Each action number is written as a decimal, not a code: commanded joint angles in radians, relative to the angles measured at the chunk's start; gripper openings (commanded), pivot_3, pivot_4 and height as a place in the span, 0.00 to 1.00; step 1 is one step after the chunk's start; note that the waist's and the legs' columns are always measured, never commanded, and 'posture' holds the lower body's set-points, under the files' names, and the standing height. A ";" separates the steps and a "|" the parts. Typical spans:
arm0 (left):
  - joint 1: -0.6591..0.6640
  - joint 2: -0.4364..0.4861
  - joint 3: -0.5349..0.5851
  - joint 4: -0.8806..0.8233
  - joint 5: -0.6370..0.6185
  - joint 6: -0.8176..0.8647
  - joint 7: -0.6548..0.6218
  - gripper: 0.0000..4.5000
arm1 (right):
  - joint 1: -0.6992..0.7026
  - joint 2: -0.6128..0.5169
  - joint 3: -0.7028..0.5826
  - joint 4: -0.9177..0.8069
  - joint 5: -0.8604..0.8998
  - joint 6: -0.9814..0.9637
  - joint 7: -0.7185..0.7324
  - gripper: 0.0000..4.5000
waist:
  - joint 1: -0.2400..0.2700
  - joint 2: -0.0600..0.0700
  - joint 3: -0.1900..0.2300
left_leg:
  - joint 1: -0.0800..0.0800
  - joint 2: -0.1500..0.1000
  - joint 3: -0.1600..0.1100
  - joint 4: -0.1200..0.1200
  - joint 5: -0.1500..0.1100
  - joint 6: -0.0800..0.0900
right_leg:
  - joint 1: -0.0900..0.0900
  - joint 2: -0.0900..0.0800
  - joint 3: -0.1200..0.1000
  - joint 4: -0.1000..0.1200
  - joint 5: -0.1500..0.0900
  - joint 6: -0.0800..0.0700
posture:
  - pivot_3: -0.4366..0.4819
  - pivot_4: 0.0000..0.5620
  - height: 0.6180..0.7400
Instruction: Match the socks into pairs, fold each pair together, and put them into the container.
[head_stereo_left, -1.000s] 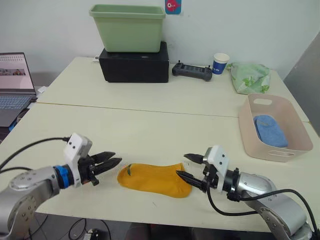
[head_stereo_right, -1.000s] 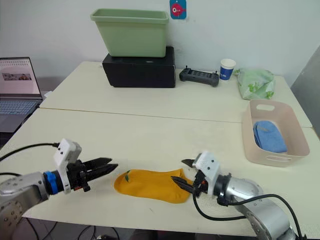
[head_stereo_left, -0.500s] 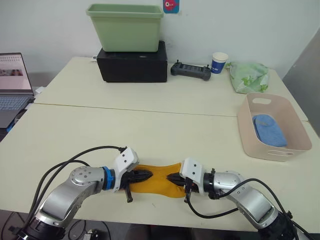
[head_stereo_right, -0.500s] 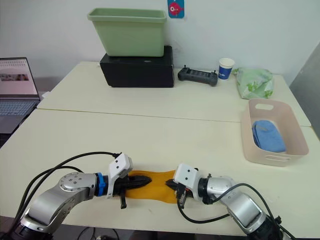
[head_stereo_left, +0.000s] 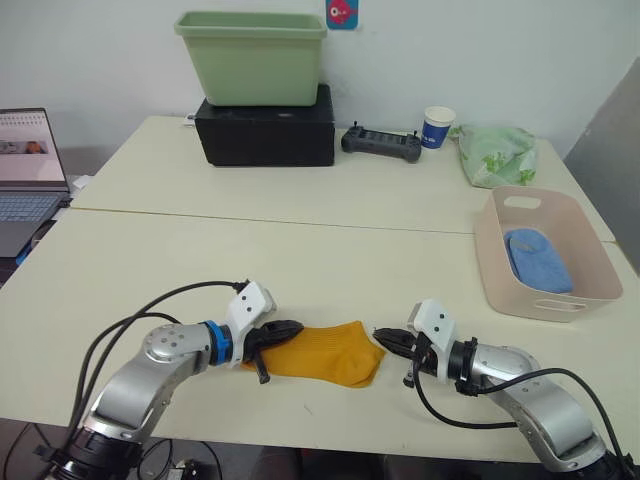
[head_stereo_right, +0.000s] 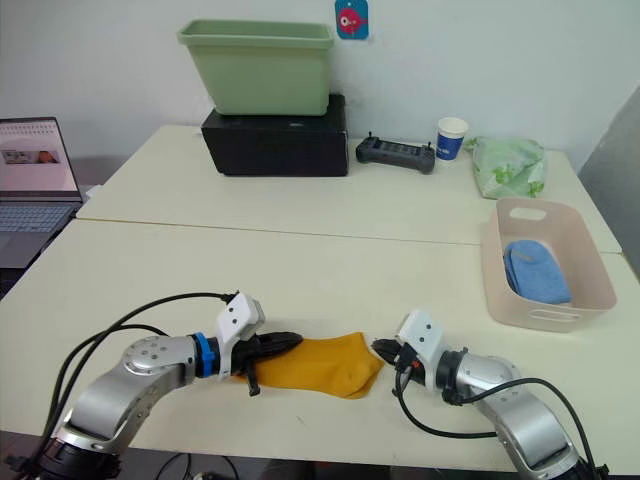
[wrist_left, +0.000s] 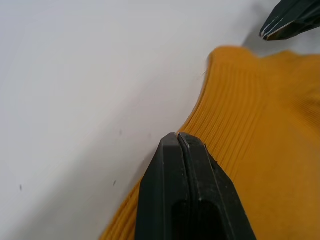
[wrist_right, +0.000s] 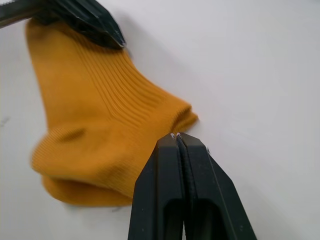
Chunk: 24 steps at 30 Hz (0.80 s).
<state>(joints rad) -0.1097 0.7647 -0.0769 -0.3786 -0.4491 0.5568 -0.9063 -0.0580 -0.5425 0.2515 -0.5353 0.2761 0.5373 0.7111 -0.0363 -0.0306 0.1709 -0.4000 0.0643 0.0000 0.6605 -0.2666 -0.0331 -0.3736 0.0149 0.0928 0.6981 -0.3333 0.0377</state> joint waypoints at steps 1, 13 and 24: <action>0.031 0.081 0.027 -0.107 -0.057 0.032 -0.091 0.00 | -0.050 -0.015 0.071 -0.039 -0.020 -0.048 0.060 0.02 | -0.001 0.000 0.000 | 0.000 0.000 0.000 0.000 0.000 0.000 | 0.000 0.000 0.000 0.000 0.000 0.000 | 0.48 0.27 0.83; 0.085 0.065 -0.059 0.070 0.139 -0.092 -0.043 0.00 | -0.050 -0.106 0.226 0.075 -0.163 -0.061 0.121 0.02 | 0.010 0.000 0.000 | 0.000 -0.001 0.001 0.001 0.000 0.000 | 0.001 -0.002 0.000 -0.001 0.000 0.000 | 0.48 0.27 0.83; 0.014 0.013 0.001 -0.007 0.026 -0.064 -0.065 0.00 | 0.099 -0.065 -0.058 -0.125 0.081 0.027 0.056 0.02 | 0.006 -0.001 0.000 | 0.000 -0.001 0.001 0.001 0.000 0.000 | 0.001 -0.002 -0.001 0.000 0.000 0.000 | 0.48 0.27 0.83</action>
<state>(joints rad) -0.0768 0.7755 -0.0981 -0.3318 -0.3956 0.4911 -0.9557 0.0461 -0.6146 0.2286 -0.5974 0.3078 0.5383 0.7836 -0.0301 -0.0314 0.1708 -0.4001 0.0639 0.0005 0.6614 -0.2666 -0.0332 -0.3722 0.0137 0.0913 0.6979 -0.3333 0.0378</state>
